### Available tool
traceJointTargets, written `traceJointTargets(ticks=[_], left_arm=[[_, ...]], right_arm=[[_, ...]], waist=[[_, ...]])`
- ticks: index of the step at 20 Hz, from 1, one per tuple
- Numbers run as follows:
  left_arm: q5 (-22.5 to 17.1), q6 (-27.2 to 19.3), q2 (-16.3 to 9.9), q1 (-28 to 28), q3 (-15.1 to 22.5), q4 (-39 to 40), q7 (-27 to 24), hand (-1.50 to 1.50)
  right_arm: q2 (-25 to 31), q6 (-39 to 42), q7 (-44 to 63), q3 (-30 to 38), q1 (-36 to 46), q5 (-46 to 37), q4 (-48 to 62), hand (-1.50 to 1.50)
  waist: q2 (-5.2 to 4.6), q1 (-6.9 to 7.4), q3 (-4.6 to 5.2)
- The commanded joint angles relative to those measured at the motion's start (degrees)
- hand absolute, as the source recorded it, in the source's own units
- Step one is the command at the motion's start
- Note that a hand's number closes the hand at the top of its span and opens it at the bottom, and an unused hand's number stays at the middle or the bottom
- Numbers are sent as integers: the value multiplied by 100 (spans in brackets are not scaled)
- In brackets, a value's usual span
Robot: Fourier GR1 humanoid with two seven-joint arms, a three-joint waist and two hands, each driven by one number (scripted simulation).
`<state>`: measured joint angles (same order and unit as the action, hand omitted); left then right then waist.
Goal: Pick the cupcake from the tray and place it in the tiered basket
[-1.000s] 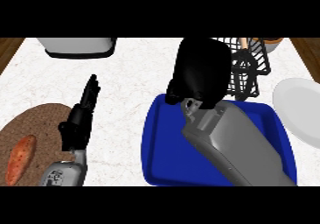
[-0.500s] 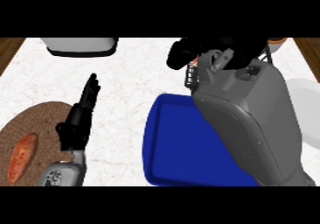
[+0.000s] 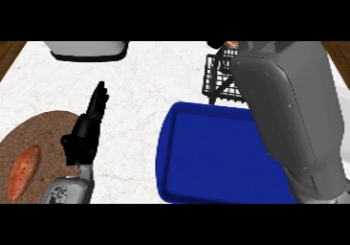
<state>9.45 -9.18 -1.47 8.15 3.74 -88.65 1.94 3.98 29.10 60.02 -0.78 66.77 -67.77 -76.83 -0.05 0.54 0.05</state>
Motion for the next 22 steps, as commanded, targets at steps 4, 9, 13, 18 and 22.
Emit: traceJointTargets(ticks=[4, 9, 13, 18, 22], left_arm=[[-22, 116, -152, 108, -29, -448, 490, 0], [-175, 248, -240, -256, -165, -360, 68, 0], [-16, 41, -87, 213, -139, -6, 95, 0], [15, -38, 92, 14, 87, 47, -74, 0], [126, -107, 56, 22, 101, -86, 164, 0]], right_arm=[[87, -422, 192, 215, 227, -443, 885, 150], [564, -513, -437, 396, -227, -475, 1011, 150], [311, -1531, 4, 1319, -341, -195, 905, -150], [282, -2097, -604, 1690, -529, 191, 1121, -150], [-30, -2749, -453, 1779, -598, 278, 615, -150]], waist=[[3, 21, -4], [7, -11, -4], [-19, -61, -13], [-14, -6, -7], [11, -28, -9]])
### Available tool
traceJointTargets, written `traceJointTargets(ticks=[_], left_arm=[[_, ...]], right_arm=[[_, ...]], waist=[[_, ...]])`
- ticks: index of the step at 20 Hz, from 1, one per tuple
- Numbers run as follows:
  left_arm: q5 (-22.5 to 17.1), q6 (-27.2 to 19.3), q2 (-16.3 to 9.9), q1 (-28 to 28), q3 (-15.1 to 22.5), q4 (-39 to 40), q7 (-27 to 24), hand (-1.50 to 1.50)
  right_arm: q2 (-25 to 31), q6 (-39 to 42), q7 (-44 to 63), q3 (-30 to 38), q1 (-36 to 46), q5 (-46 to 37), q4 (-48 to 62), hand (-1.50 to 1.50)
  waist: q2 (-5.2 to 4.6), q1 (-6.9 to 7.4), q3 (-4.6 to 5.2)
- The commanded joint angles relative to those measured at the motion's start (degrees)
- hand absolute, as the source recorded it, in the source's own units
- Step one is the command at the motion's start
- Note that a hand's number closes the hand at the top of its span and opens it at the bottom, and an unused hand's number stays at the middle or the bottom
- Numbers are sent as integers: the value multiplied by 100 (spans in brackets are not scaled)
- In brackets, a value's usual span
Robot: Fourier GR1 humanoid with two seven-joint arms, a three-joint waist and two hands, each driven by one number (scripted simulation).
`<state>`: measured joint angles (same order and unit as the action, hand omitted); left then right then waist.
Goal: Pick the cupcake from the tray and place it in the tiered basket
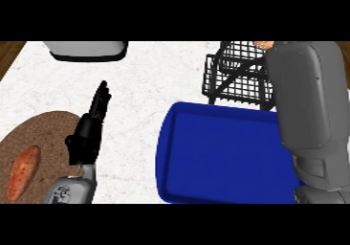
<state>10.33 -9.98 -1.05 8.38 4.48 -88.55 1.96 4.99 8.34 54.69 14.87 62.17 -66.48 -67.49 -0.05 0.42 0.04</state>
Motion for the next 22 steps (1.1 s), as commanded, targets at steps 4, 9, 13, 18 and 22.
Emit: traceJointTargets(ticks=[4, 9, 13, 18, 22], left_arm=[[-121, 78, -125, 55, -189, -16, -6, 0], [-6, 6, -66, -113, -82, -49, 17, 0], [-140, 53, -101, -445, -167, -222, -38, 0], [-188, 66, -142, -339, -251, -245, 54, 0], [-144, 31, -163, -500, -227, -472, 137, 0]], right_arm=[[59, -1204, 350, 405, -176, -60, -801, -150], [159, -946, 776, 805, -963, 103, -2231, -150], [280, -497, 694, 1319, -1762, 671, -3693, -150], [135, 288, 448, 1782, -3200, 1608, -5674, -150], [-140, 823, 294, 2401, -4291, 2781, -6954, -150]], waist=[[12, -47, -4], [67, -201, -6], [109, -284, -10], [113, -379, -12], [141, -400, -20]])
